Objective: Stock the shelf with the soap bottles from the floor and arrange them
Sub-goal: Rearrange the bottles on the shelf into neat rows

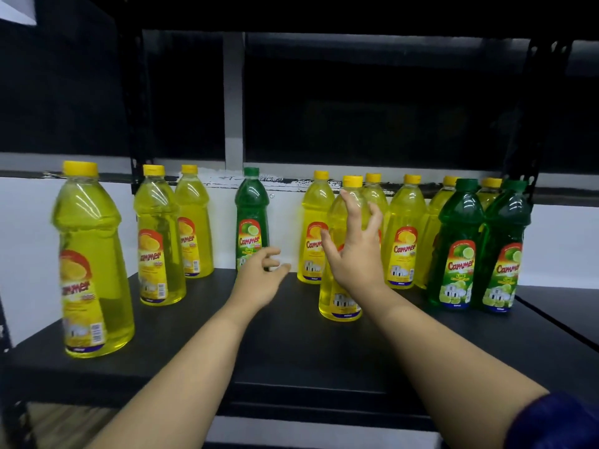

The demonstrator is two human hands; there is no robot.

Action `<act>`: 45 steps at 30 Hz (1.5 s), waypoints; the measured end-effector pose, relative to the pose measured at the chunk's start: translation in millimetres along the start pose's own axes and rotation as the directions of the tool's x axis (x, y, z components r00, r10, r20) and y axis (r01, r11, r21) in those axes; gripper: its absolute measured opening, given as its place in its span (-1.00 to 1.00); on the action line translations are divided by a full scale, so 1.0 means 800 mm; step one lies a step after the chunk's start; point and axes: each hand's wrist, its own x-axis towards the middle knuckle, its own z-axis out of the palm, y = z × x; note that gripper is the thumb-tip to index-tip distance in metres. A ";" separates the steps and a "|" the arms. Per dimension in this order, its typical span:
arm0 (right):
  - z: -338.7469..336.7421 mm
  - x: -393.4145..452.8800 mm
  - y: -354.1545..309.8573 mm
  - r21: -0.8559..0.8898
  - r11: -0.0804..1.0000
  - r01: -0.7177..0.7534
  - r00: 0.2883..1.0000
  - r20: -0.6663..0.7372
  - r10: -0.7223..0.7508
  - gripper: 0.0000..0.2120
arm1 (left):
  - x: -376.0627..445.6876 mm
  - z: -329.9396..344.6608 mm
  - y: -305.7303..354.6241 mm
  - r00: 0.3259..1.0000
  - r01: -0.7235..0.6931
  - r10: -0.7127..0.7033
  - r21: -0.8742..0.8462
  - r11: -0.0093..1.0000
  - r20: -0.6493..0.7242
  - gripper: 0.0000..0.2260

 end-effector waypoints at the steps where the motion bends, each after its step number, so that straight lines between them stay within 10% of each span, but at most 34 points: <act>1: 0.007 -0.002 -0.009 0.021 1.000 0.008 1.000 0.008 -0.008 -0.31 | -0.012 -0.004 -0.003 1.000 0.007 -0.008 -0.018 1.000 -0.013 -0.66; 12: 0.010 -0.073 0.007 0.185 0.982 -0.034 0.937 0.349 -0.033 -0.25 | -0.040 0.003 0.003 0.961 -0.069 0.094 -0.105 0.992 0.260 -0.45; 18: 0.010 -0.072 0.012 0.283 0.917 -0.280 0.925 0.334 0.179 -0.17 | -0.038 0.014 0.003 0.969 -0.118 0.130 -0.068 0.991 0.212 -0.39; 41: -0.019 -0.076 0.003 0.227 0.881 -0.415 0.833 0.483 0.268 -0.15 | -0.044 0.025 0.017 0.978 -0.057 0.054 0.008 0.998 0.202 -0.43; 45: -0.056 -0.077 0.004 0.082 0.939 -0.334 0.828 0.501 0.251 -0.16 | -0.069 0.039 0.036 0.998 -0.053 0.058 0.178 0.983 -0.024 -0.33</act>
